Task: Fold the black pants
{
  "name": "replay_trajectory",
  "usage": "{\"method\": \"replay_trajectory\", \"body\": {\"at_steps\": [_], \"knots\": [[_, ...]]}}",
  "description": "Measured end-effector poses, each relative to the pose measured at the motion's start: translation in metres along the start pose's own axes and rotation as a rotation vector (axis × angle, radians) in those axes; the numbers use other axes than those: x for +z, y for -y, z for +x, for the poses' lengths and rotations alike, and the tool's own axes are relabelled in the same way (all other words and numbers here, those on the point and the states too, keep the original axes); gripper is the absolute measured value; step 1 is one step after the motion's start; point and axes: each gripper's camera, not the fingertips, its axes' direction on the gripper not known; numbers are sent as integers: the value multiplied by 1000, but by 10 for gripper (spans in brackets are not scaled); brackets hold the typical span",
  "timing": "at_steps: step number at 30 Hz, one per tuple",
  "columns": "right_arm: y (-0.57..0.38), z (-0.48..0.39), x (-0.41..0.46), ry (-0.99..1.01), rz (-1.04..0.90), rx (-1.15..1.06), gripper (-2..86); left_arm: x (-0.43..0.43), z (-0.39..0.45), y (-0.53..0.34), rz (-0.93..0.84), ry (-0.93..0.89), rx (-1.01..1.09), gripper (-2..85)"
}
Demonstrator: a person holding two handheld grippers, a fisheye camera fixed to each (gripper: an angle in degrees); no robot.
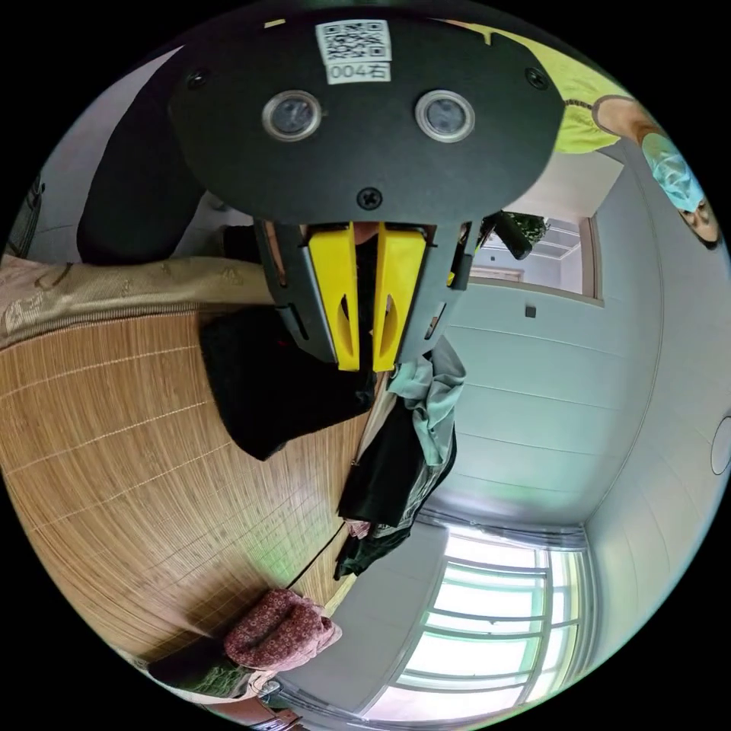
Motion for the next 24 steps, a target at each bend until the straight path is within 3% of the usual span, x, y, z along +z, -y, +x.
{"method": "replay_trajectory", "body": {"at_steps": [3, 8, 11, 14, 18, 20, 24], "knots": [[-18, -21, -2, 22, -17, -30, 42, 31, 75, 5, 1, -108, 137, 134], [-39, -59, 4, 16, -76, -105, 43, 97, 196, 9, -60, 11, 433, 135], [-51, -85, 5, 13, -102, -163, 43, 119, 223, 15, -61, 112, 473, 105], [-63, -106, 5, 29, -112, -209, 43, 122, 237, 21, -14, 85, 490, 51], [-77, -125, -10, 92, -37, -289, 28, 121, 220, 38, -32, -47, 312, 35], [-84, -125, -22, 142, 25, -321, 61, 119, 184, 48, -41, -203, 95, 30], [-103, -115, -23, 57, 47, -345, 159, 106, 157, 52, -15, -279, -23, 27]]}}
